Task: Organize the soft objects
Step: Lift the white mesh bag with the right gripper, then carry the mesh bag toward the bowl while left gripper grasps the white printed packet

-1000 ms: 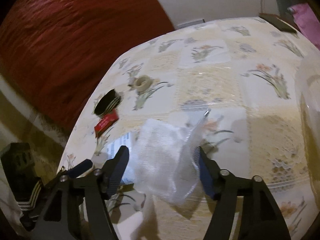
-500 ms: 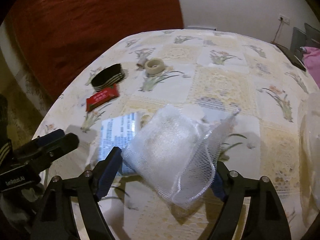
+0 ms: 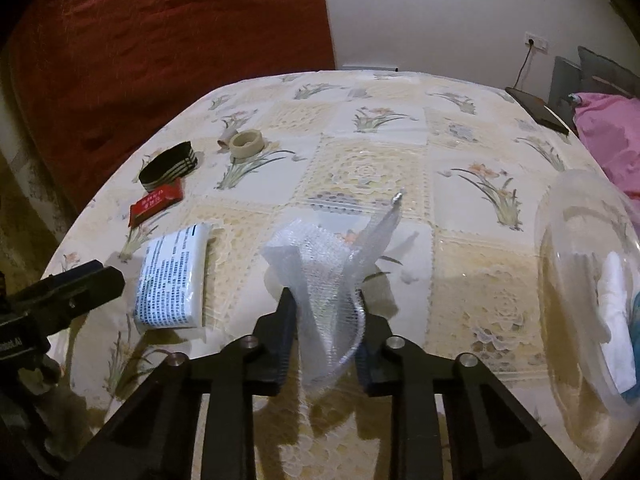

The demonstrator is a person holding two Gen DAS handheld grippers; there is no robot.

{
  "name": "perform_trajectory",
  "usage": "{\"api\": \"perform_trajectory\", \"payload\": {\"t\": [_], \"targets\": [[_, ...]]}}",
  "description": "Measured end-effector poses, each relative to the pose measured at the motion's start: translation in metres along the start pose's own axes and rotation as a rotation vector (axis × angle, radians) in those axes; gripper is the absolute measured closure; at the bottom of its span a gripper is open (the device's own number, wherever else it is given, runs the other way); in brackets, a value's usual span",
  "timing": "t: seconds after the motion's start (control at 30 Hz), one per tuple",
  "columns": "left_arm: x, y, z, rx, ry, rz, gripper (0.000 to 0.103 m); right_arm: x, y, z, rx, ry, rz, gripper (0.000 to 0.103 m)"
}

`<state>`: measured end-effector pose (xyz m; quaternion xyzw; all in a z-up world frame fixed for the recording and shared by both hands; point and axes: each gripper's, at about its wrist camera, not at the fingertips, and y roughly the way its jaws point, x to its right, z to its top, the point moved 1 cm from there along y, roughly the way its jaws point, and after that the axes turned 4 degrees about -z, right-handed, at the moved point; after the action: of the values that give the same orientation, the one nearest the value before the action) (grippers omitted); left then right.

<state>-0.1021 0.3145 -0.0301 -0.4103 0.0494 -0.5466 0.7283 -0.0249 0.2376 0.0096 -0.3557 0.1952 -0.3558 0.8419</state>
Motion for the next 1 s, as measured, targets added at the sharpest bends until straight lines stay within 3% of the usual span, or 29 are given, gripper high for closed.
{"api": "perform_trajectory", "payload": {"t": [0.43, 0.67, 1.0], "targets": [[0.03, 0.018, 0.0, -0.039, 0.054, -0.021, 0.013, 0.026, -0.038, 0.003, 0.08, 0.078, 0.04, 0.082], [0.045, 0.029, 0.003, -0.06, 0.064, -0.019, 0.009, 0.046, -0.056, 0.004, 0.123, 0.132, 0.046, 0.082], [0.054, 0.045, 0.007, -0.078, 0.07, 0.056, 0.011, 0.085, -0.077, 0.003, 0.173, 0.209, 0.024, 0.082]]}}
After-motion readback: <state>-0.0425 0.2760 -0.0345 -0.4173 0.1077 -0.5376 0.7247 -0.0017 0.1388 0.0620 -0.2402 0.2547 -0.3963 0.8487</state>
